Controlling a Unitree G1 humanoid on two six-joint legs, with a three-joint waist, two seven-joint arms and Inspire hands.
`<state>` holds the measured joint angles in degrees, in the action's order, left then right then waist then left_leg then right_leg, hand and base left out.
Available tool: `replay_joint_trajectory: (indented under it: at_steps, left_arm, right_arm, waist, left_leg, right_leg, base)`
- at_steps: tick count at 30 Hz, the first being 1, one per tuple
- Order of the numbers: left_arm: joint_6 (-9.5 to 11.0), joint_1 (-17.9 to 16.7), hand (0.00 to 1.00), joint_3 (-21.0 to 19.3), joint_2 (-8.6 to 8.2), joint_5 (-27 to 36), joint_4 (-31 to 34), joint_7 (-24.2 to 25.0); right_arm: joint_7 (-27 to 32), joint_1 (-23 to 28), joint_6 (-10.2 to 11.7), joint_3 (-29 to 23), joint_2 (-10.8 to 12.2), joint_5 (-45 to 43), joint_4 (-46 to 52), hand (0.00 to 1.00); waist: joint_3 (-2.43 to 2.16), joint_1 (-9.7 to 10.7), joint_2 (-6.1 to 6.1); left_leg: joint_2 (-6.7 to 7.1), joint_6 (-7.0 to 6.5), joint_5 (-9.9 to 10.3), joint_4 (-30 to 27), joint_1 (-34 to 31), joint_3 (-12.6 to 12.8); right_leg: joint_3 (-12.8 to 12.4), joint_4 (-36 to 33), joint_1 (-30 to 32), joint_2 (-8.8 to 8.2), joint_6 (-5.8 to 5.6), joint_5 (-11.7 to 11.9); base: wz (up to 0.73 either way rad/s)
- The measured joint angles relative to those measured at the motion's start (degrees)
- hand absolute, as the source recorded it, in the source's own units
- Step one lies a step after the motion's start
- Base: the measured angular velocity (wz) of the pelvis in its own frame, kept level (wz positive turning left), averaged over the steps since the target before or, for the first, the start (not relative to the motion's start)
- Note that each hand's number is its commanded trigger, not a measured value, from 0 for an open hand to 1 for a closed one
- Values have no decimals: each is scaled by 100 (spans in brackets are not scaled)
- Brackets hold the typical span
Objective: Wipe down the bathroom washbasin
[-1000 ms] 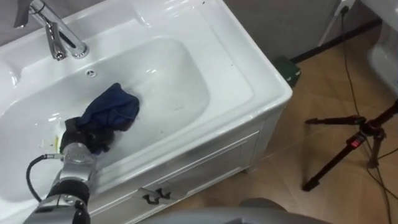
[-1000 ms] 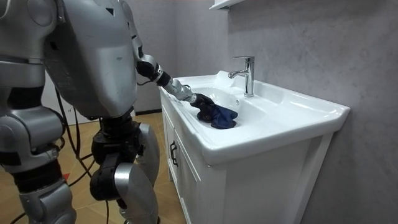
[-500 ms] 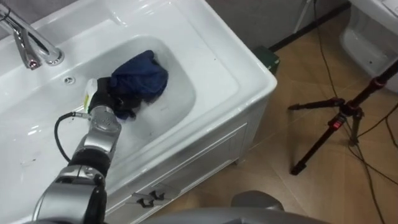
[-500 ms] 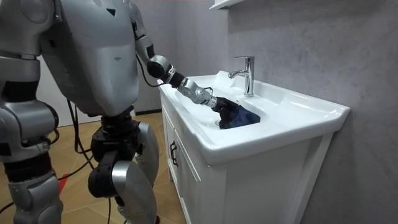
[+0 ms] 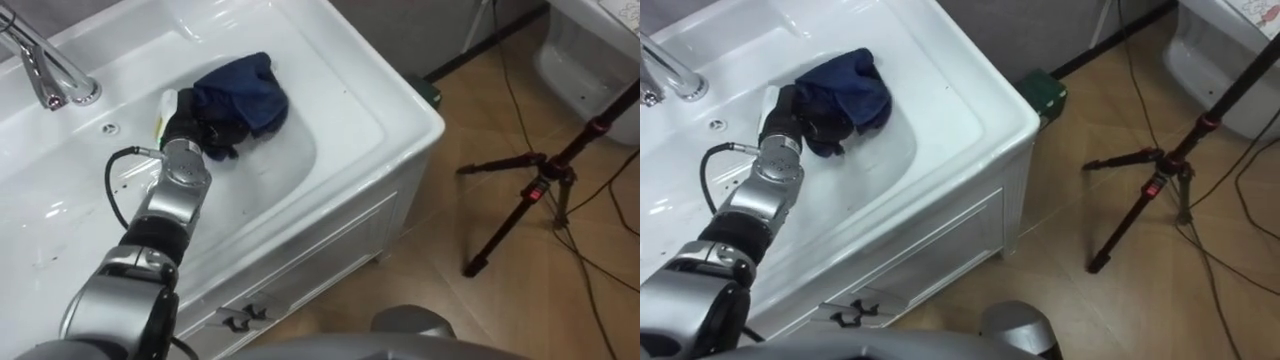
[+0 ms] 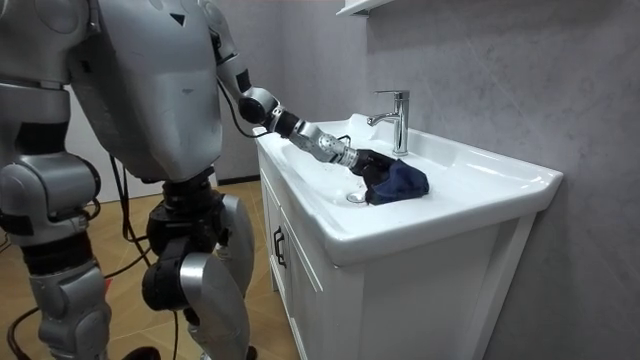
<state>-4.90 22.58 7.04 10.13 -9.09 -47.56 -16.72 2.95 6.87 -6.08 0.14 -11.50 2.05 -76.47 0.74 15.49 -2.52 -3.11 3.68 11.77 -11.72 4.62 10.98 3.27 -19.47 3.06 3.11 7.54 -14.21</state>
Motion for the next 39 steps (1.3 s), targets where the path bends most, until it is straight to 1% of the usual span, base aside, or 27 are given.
replay_joint_trajectory:
  at_steps: [4,7,10,12,14,16,17,18,20,23,25,27,29,30,32,36,39]
  left_arm:
    - [5,-9,100,-3,8,-1,92,-5]
    - [11,-110,100,-14,9,-38,90,-26]
    - [13,-280,100,-22,32,-77,91,-89]
    - [14,-325,100,-30,36,-315,97,-134]
    - [23,-481,100,-202,42,-636,191,-165]
    - [27,-657,100,-301,69,-681,343,-192]
    - [38,-782,100,-302,125,-681,442,-198]
    - [39,-840,100,-302,152,-678,489,-206]
    - [46,-1083,100,-319,235,-687,715,-301]
    - [76,-1386,100,-584,254,-881,1015,-434]
    - [76,-1430,100,-701,254,-929,1083,-544]
    - [82,-1490,100,-810,254,-930,1174,-663]
    - [119,-1581,100,-894,253,-930,1264,-785]
    - [121,-1619,100,-915,254,-930,1299,-800]
    - [121,-1807,100,-930,253,-950,1474,-901]
    - [123,-2015,100,-931,253,-971,1684,-1005]
    - [119,-2134,100,-939,253,-1345,1781,-1029]
  right_arm:
    - [-3,0,-27,139,18,30,22,0]
    - [4,16,-24,125,5,85,93,0]
    - [13,35,-11,124,-18,105,204,0]
    - [16,49,3,101,-14,68,267,0]
    - [29,8,30,82,-17,67,272,0]
    - [67,-19,64,80,-16,92,287,0]
    - [67,-26,118,87,-14,157,289,0]
    - [67,-26,132,85,-11,206,288,0]
    - [90,-6,157,56,-12,293,286,0]
    - [153,-12,178,-50,-8,296,289,0]
    - [207,-66,182,-45,-1,304,285,0]
    - [226,-94,185,-41,0,340,271,0]
    - [240,-98,234,-41,10,500,265,0]
    - [241,-102,244,-41,14,550,265,0]
    - [239,-120,248,-61,14,800,325,0]
    - [181,-131,271,-153,23,1118,412,0]
    - [128,-107,290,-160,35,1143,519,0]
  waist:
    - [-2,-48,-12]
    - [-1,-174,-46]
    - [-15,-246,-90]
    - [-16,-353,-107]
    - [-33,-499,-136]
    - [-46,-532,-155]
    - [-47,-602,-158]
    - [-47,-627,-157]
    - [-46,-654,-155]
    - [-45,-711,-152]
    - [-39,-815,-144]
    - [-41,-868,-146]
    - [-39,-956,-143]
    - [-38,-968,-141]
    - [-52,-1067,-155]
    - [-60,-1113,-141]
    - [-61,-1112,-109]
  left_leg:
    - [2,-2,1,9,21,1]
    - [-2,-2,1,29,70,-1]
    - [-5,-3,2,-3,32,-23]
    - [-6,-3,2,-15,0,-25]
    - [-7,-3,2,-9,24,-41]
    - [-6,-3,2,0,34,-59]
    - [-5,-4,2,1,57,-99]
    - [-2,-4,3,2,69,-146]
    - [5,-21,13,9,112,-358]
    - [8,-21,13,6,113,-415]
    - [7,-21,13,9,102,-414]
    - [3,-21,13,39,107,-418]
    - [3,-21,13,38,143,-463]
    - [4,-21,13,39,162,-488]
    - [6,-21,12,49,189,-496]
    - [3,-21,12,56,179,-501]
    - [2,-21,12,52,171,-498]
  right_leg:
    - [10,49,-49,-2,-10,12]
    - [-15,74,-74,15,-6,14]
    - [-12,89,-70,17,-6,13]
    - [5,89,-54,15,-5,14]
    - [-7,104,-71,21,-3,15]
    - [21,101,-102,19,-3,15]
    - [25,105,-130,20,-2,15]
    - [34,123,-158,20,-2,15]
    - [152,238,-294,12,2,18]
    - [202,283,-336,5,2,18]
    - [215,288,-313,5,2,18]
    - [279,342,-338,5,2,18]
    - [306,387,-391,7,2,19]
    - [306,396,-413,8,3,20]
    - [301,394,-428,7,3,19]
    - [346,404,-432,7,3,19]
    - [448,481,-504,-4,3,19]
  base:
    - [0]
    - [-4]
    - [0]
    - [4]
    - [0]
    - [5]
    - [6]
    - [13]
    - [26]
    - [12]
    - [8]
    - [15]
    - [8]
    - [0]
    - [-2]
    - [6]
    - [18]
